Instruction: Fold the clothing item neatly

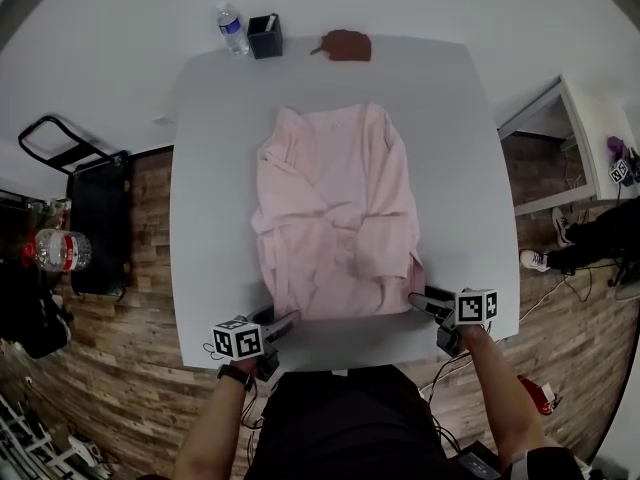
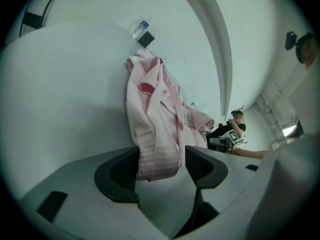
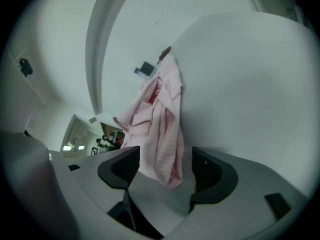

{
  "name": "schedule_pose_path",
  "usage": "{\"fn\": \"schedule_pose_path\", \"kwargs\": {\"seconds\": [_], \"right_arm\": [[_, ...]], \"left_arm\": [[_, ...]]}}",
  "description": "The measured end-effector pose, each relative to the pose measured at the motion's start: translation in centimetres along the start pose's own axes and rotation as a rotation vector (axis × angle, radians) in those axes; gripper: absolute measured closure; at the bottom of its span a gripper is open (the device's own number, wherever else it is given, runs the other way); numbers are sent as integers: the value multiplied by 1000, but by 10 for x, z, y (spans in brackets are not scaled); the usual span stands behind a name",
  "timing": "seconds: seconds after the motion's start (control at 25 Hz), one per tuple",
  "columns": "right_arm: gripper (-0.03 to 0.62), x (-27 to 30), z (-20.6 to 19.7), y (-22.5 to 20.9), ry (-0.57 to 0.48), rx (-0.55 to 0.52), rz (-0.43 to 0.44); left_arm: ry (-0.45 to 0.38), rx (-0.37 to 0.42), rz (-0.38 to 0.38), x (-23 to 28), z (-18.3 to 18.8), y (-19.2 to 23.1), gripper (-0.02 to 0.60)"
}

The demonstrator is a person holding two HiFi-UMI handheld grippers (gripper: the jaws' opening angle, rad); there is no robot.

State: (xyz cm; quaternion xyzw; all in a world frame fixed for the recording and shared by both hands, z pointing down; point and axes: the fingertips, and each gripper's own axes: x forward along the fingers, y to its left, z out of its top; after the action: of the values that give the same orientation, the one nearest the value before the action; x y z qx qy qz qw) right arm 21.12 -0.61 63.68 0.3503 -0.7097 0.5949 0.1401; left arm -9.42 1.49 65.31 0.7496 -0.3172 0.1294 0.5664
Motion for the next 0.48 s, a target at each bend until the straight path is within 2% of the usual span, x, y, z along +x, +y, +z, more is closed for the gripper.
{"fn": "schedule_pose_path", "kwargs": {"seconds": [0.16, 0.2, 0.24, 0.28, 0.32, 0.36, 0.48], "right_arm": [[297, 19, -14, 13, 49, 43, 22], [299, 22, -16, 15, 60, 66, 32], [302, 25, -18, 16, 67, 84, 39], [330, 26, -18, 16, 68, 98, 42], [428, 26, -18, 16, 64, 111, 43], [488, 25, -18, 16, 58, 124, 49], [504, 21, -16, 21, 47, 150, 86]], "left_arm": [[6, -50, -75, 14, 2, -12, 302], [6, -63, -81, 16, 2, -12, 313], [3, -79, -84, 17, 2, -11, 363], [-5, -100, -88, 17, 2, -10, 411], [-13, -121, -96, 17, 2, -9, 469], [-19, -137, -108, 16, 3, -9, 479], [-9, -142, -150, 12, 4, -16, 502]]}}
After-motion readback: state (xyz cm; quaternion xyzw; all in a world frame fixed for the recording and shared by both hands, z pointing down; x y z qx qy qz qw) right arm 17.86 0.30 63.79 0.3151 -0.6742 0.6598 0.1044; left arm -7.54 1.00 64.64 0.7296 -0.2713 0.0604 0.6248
